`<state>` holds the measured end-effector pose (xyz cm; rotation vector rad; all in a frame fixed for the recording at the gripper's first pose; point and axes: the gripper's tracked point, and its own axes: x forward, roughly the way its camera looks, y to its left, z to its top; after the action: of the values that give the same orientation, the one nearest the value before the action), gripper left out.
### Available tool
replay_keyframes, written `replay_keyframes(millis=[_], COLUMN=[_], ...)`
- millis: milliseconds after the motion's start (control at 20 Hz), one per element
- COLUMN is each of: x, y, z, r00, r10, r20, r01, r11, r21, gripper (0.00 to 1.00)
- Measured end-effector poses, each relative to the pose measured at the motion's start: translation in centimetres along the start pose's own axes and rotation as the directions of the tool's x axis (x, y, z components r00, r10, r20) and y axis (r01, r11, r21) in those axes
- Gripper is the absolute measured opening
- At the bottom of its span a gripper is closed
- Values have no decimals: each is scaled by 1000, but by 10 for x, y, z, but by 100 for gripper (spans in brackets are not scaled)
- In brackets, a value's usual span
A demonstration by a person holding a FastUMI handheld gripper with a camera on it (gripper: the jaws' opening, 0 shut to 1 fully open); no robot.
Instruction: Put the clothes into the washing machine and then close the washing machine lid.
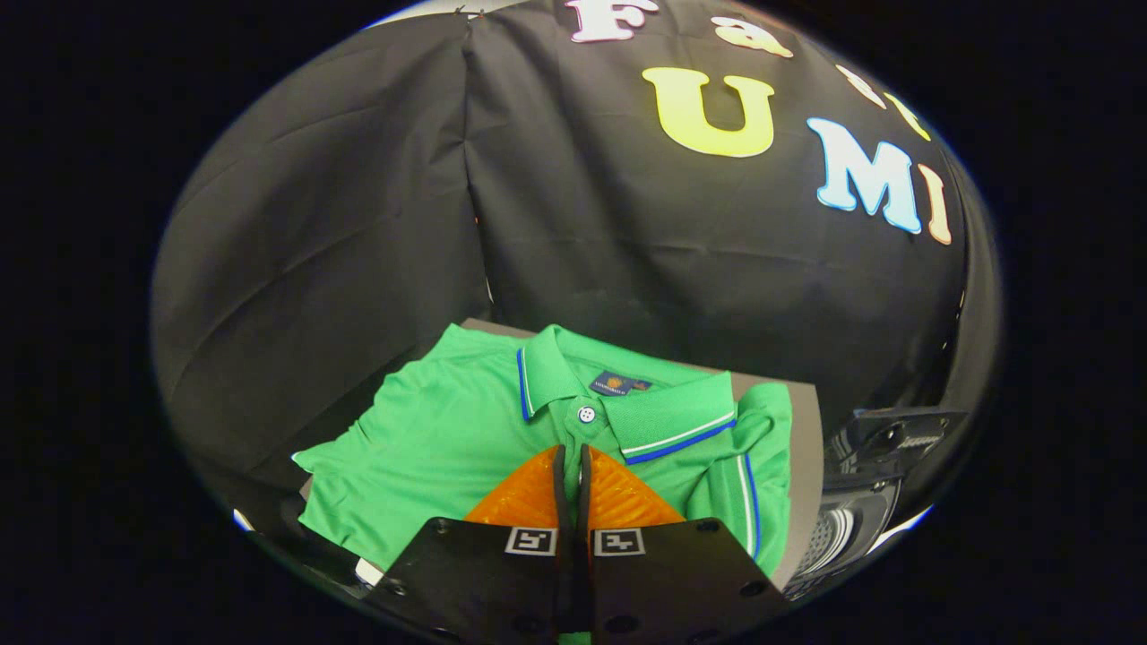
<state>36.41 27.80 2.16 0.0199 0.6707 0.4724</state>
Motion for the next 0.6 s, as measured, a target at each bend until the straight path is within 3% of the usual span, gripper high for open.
replay_keyframes(millis=[250, 600], x=[-32, -88], y=[3, -9], z=[39, 109], r00=[995, 959], r10=[22, 25], r20=[102, 281], r01=[-20, -15], r11=[1000, 999], r21=[-18, -38], gripper=[1, 1])
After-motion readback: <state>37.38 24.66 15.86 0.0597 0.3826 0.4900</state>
